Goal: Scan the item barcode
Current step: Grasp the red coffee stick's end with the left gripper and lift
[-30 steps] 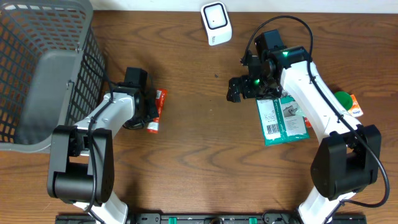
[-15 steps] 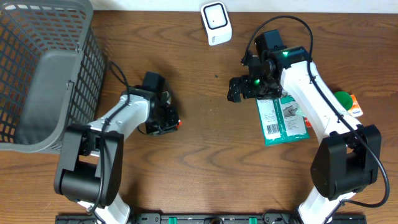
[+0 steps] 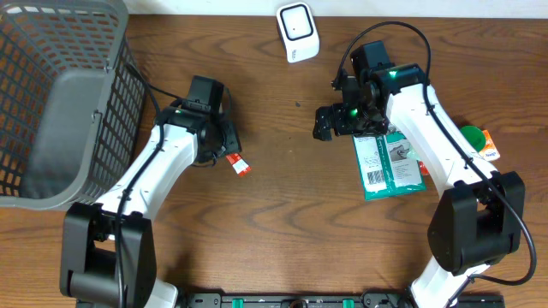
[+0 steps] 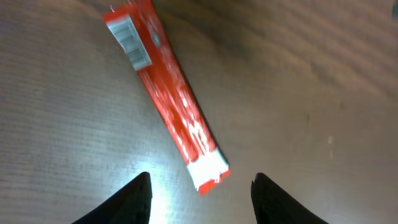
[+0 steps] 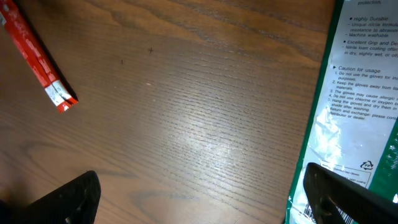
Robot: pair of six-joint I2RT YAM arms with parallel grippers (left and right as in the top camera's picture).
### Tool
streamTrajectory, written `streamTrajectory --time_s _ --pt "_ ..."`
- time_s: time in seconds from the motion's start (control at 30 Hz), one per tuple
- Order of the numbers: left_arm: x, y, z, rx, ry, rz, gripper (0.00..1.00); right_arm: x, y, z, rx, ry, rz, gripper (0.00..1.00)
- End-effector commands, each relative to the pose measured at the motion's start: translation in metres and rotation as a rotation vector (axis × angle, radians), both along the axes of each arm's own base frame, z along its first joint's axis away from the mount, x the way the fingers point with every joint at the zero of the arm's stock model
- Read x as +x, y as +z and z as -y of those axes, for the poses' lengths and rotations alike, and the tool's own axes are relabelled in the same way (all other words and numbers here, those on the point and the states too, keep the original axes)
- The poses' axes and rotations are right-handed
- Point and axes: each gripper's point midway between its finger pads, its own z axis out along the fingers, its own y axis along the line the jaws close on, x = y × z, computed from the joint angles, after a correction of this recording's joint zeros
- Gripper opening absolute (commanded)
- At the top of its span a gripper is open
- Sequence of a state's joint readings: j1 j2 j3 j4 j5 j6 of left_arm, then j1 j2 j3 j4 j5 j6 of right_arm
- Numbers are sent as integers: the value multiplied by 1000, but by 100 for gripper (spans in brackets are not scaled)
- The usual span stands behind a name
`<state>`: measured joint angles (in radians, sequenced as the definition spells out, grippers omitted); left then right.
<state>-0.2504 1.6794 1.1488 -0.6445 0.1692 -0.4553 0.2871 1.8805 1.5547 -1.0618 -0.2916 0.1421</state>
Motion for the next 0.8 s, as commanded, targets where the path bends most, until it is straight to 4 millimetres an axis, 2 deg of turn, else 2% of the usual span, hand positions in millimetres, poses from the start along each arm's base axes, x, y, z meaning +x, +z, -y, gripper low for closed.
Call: streamTrajectory --time_s 0.0,0.17,0.3,0.47,0.77 --pt "0 -20 -11 32 135 -43 53 -2 -3 0 -6 -4 -12 99" --pt "-6 -44 -13 45 170 -109 52 -2 -3 0 -6 -4 -11 99" --pt "-7 -51 -13 43 205 -134 42 -2 -3 0 -5 -4 -10 99" --pt "-10 -54 -14 47 204 -143 41 -2 -3 0 -5 -4 -10 99" --pt "19 -50 -29 123 242 -1 41 -1 -3 0 -4 -4 -6 99"
